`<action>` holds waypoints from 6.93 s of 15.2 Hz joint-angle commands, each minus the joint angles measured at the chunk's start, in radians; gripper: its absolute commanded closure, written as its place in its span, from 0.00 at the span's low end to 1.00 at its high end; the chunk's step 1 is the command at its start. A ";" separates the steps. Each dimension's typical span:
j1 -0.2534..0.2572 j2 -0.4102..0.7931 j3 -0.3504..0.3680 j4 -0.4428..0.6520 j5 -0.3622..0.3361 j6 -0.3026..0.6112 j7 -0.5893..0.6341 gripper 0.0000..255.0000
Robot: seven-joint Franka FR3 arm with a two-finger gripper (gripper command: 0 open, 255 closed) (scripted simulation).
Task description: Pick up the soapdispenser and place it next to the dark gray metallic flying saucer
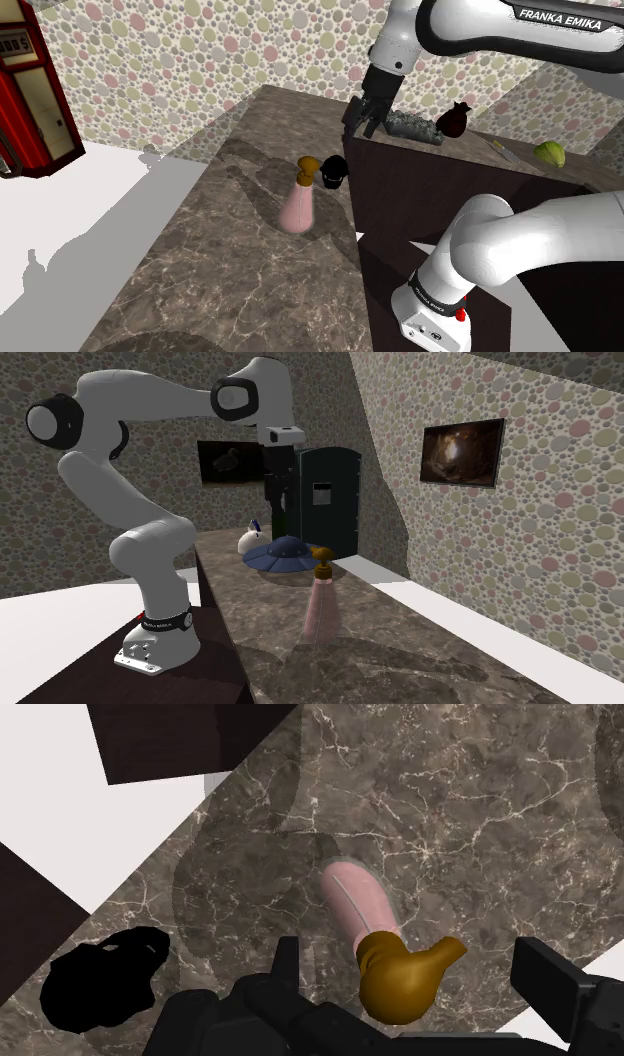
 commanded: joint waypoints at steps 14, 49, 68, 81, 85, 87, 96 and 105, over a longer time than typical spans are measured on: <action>0.002 0.306 0.039 -0.039 0.041 0.389 0.031 0.00; 0.001 0.294 0.038 0.066 0.035 0.272 0.044 1.00; -0.003 0.308 0.029 0.333 0.022 0.020 0.065 1.00; -0.005 0.362 0.025 0.559 0.016 -0.152 0.080 1.00; -0.005 0.386 0.024 0.638 0.015 -0.206 0.085 1.00; -0.005 0.400 0.024 0.679 0.014 -0.234 0.088 1.00; -0.006 0.475 0.023 0.886 0.011 -0.365 0.101 1.00; -0.005 0.574 0.025 1.124 0.009 -0.503 0.118 1.00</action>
